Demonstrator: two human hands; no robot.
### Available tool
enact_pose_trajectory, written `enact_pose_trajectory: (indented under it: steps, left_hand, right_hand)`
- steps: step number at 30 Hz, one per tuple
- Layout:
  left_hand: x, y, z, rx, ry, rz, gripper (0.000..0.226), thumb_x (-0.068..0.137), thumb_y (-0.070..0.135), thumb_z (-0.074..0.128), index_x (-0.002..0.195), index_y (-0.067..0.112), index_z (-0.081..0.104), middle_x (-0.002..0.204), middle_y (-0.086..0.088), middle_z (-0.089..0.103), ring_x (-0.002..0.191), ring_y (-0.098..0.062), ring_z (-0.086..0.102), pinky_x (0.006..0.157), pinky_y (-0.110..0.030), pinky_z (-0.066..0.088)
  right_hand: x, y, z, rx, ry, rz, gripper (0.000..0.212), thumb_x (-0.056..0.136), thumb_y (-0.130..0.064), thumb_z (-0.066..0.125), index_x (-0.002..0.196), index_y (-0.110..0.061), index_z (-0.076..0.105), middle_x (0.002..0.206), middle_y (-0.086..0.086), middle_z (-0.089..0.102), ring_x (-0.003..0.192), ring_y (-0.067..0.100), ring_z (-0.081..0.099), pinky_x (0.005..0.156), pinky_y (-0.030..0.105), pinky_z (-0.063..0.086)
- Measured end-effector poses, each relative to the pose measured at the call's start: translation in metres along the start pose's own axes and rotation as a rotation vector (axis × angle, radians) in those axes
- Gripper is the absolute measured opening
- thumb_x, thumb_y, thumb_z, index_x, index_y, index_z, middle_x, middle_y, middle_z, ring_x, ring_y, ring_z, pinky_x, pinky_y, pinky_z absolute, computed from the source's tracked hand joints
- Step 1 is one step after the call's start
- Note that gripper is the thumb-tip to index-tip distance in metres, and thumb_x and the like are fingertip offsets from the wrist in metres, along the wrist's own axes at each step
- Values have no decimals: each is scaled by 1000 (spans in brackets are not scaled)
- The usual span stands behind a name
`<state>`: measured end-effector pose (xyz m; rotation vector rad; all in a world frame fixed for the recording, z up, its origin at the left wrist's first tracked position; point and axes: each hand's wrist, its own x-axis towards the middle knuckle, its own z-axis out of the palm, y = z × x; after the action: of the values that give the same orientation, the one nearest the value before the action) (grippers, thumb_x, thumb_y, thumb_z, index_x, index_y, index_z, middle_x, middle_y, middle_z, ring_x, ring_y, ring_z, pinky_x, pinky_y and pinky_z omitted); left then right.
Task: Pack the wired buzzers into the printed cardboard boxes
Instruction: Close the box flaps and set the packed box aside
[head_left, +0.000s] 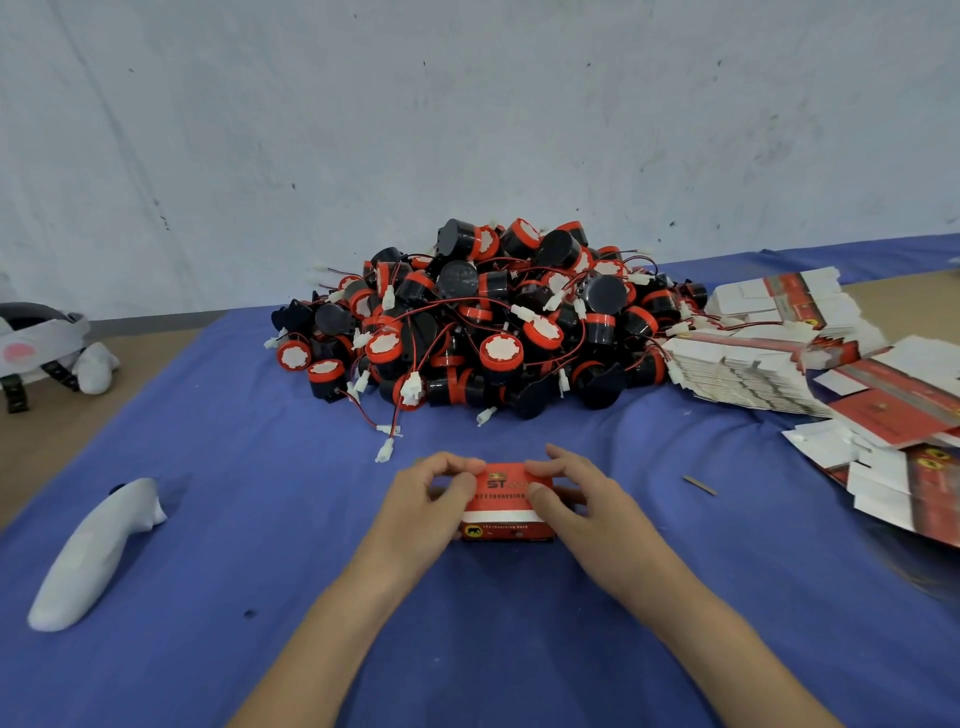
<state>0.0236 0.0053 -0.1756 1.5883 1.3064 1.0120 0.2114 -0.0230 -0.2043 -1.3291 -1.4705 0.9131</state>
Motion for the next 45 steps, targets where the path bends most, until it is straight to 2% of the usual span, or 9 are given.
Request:
enact_pose_trajectory:
  steps: [5, 10, 17, 24, 27, 32, 37, 40, 45]
  left_hand:
    - [-6, -15, -5, 226, -115, 198, 17, 94, 47, 58, 111, 43, 58, 134, 31, 46, 118, 9, 50, 87, -16, 48]
    - [-11, -9, -14, 146, -205, 210, 25, 80, 62, 59, 105, 59, 59, 127, 44, 45, 100, 7, 61, 77, -10, 48]
    - [-12, -11, -17, 186, -224, 204, 36, 77, 59, 66, 110, 62, 55, 129, 46, 41, 97, -17, 65, 85, -28, 54]
    - [-10, -15, -17, 285, -192, 297, 35, 72, 74, 58, 106, 74, 50, 132, 46, 39, 116, 11, 50, 84, -10, 46]
    - [-8, -21, -16, 362, -152, 331, 34, 75, 80, 52, 108, 72, 49, 135, 43, 40, 125, 7, 45, 88, -13, 44]
    - [-7, -25, -12, 473, -108, 403, 41, 74, 93, 35, 111, 75, 41, 135, 49, 32, 130, 13, 35, 97, -15, 39]
    - [-9, -24, -19, 566, -140, 416, 54, 82, 79, 39, 131, 58, 47, 139, 51, 24, 135, 21, 21, 97, -5, 27]
    - [-13, -19, -20, 597, -113, 460, 54, 90, 69, 39, 138, 47, 50, 134, 48, 34, 133, 18, 29, 101, -6, 32]
    - [-16, -14, -17, 488, -65, 432, 47, 91, 67, 37, 130, 47, 55, 126, 34, 53, 125, 14, 43, 98, -7, 38]
  right_hand:
    - [-4, -2, -1, -65, -27, -65, 17, 101, -35, 58, 115, -44, 59, 131, -45, 40, 119, -11, 50, 87, 9, 49]
    - [-7, -2, -2, -193, -61, -100, 27, 102, -43, 51, 128, -41, 55, 138, -49, 31, 113, -9, 54, 92, 12, 47]
    - [-9, -4, -6, -300, -86, -159, 32, 102, -50, 42, 132, -46, 52, 146, -37, 36, 124, -5, 50, 102, 20, 44]
    - [-13, -5, -8, -315, -145, -191, 25, 98, -58, 46, 122, -57, 50, 151, -40, 28, 128, -10, 46, 99, 11, 40]
    - [-12, -3, -10, -365, -159, -195, 29, 96, -53, 58, 121, -63, 47, 152, -41, 25, 126, -12, 45, 92, 1, 37]
    - [-6, 3, -8, -417, -112, -213, 33, 97, -41, 63, 129, -43, 56, 148, -38, 30, 124, -10, 45, 89, -2, 33]
    - [-6, 4, -10, -371, -130, -211, 28, 98, -44, 60, 124, -53, 53, 135, -55, 27, 115, -26, 39, 92, -2, 32]
    - [-8, -2, -10, -329, -143, -219, 34, 99, -50, 52, 114, -78, 38, 142, -43, 37, 124, -16, 45, 100, 11, 41]
    - [-10, -5, -9, -248, -132, -201, 22, 97, -59, 42, 115, -72, 44, 146, -34, 40, 124, -7, 51, 99, 17, 47]
